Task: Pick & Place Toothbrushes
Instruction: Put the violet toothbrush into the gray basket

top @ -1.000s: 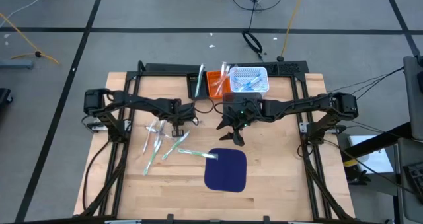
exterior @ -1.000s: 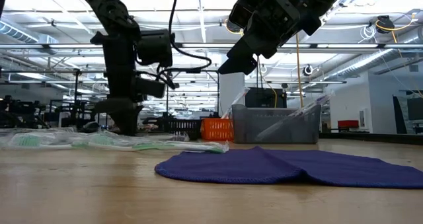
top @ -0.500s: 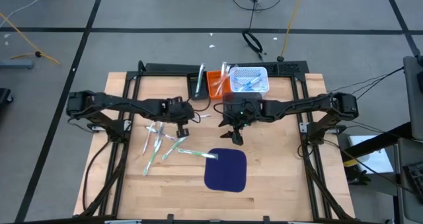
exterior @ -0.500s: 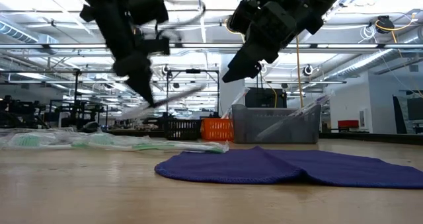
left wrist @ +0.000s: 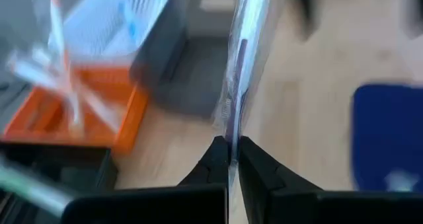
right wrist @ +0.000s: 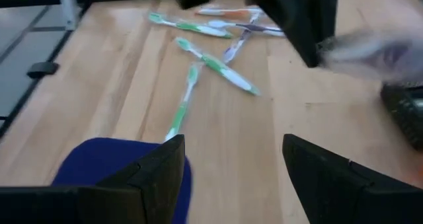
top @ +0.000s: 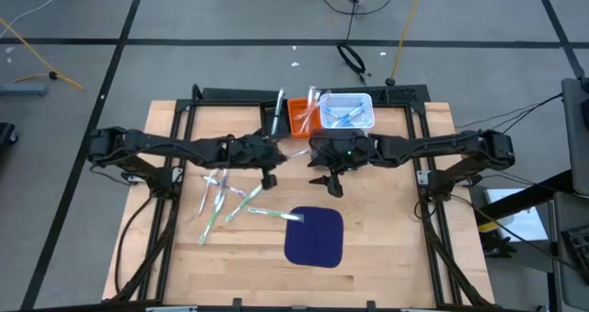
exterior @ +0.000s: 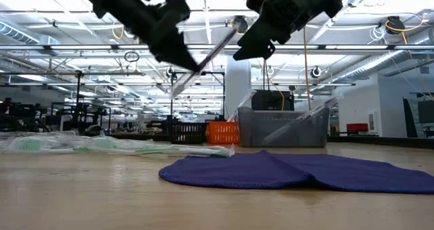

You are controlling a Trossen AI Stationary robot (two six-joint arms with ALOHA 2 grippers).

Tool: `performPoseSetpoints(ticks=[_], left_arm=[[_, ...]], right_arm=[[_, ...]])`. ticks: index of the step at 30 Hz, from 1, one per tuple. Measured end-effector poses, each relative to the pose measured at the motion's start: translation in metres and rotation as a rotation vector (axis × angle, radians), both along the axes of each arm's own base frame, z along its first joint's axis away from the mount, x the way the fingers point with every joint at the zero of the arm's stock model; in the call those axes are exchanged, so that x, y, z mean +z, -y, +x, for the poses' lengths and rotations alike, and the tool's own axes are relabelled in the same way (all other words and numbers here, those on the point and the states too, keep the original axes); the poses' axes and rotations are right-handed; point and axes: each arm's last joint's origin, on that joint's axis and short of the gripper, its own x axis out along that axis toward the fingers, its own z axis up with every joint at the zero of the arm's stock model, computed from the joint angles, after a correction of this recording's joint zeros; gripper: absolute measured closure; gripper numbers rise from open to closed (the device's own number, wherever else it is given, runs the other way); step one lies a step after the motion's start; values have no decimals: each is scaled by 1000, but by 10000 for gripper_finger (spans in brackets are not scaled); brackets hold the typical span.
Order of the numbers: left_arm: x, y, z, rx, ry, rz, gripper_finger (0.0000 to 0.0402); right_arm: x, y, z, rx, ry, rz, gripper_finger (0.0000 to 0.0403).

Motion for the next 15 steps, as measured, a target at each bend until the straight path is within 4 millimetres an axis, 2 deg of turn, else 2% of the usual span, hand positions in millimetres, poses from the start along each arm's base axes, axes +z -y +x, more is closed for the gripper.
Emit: performPoseSetpoints(ticks=[8, 15], left_arm=[[13, 9, 8, -39, 152, 18, 394], [16, 17, 10, -64, 189, 19, 391]], right_arm=[[11, 1, 6, -50, 128, -55, 159], [19, 3, 10, -100, 219, -119, 205]])
